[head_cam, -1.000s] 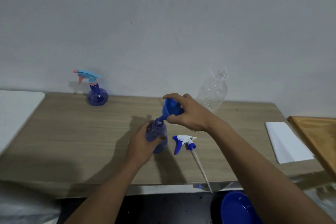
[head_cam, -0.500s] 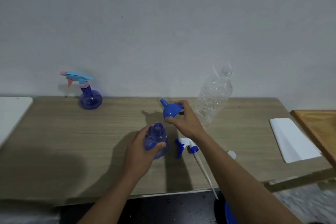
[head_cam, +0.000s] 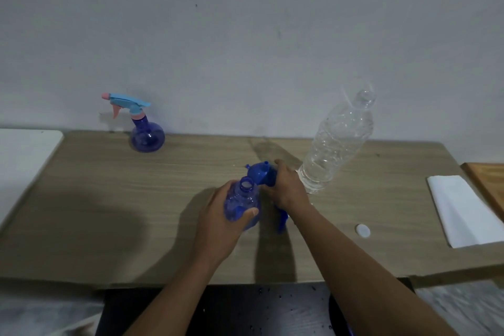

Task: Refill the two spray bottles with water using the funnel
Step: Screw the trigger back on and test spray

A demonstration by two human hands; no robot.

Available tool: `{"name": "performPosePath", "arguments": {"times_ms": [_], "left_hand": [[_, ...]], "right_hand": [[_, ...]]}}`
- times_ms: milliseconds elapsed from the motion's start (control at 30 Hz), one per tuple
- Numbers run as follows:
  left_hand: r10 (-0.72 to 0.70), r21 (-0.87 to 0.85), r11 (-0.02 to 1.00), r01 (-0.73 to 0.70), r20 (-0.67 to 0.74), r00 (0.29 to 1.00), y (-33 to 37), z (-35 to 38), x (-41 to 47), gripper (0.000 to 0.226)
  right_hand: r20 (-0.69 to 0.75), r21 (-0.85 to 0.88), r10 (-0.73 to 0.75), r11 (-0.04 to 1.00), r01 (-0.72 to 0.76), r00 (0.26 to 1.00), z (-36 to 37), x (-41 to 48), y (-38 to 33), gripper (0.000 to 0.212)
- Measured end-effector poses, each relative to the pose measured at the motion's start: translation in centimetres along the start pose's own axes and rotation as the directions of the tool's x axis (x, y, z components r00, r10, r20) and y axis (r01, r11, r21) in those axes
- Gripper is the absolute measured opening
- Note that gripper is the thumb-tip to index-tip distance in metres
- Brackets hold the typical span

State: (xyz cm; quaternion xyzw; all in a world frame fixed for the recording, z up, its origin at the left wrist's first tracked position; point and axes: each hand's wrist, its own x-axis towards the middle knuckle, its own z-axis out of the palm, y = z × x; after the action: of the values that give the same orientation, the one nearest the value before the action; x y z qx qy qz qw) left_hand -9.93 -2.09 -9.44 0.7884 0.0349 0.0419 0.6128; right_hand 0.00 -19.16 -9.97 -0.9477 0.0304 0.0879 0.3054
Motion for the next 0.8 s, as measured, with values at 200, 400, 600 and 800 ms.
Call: {"name": "performPosePath", "arguments": {"times_ms": [200, 400, 600, 800], "left_hand": [[-0.004, 0.002, 1.0, 0.004, 0.016, 1.0, 0.1, -0.4, -0.3, 0.061], [-0.033, -0.004, 0.999, 0.033, 0.016, 0.999, 0.8, -0.3, -0.6, 0.059], [-0.029, -0.027, 0.999, 0.03, 0.03, 0.999, 0.9, -0.3, -0.9, 0.059], [-0.037, -0.087, 0.995, 0.04, 0.039, 0.999, 0.1, -0.1, -0.9, 0.059]], "right_hand": [[0.084, -0.119, -0.043, 0.992, 0.053, 0.996, -2.3, -3.1, 1.6, 0.05], [0.199, -0.269, 0.066, 0.963, -0.01, 0.978, -3.9, -5.7, 4.6, 0.032], [0.12, -0.113, 0.032, 0.993, -0.019, 0.992, -4.6, -7.0, 4.8, 0.03], [-0.102, 0.19, -0.058, 0.979, 0.077, 0.993, -9.6, -9.7, 0.1, 0.033]]}}
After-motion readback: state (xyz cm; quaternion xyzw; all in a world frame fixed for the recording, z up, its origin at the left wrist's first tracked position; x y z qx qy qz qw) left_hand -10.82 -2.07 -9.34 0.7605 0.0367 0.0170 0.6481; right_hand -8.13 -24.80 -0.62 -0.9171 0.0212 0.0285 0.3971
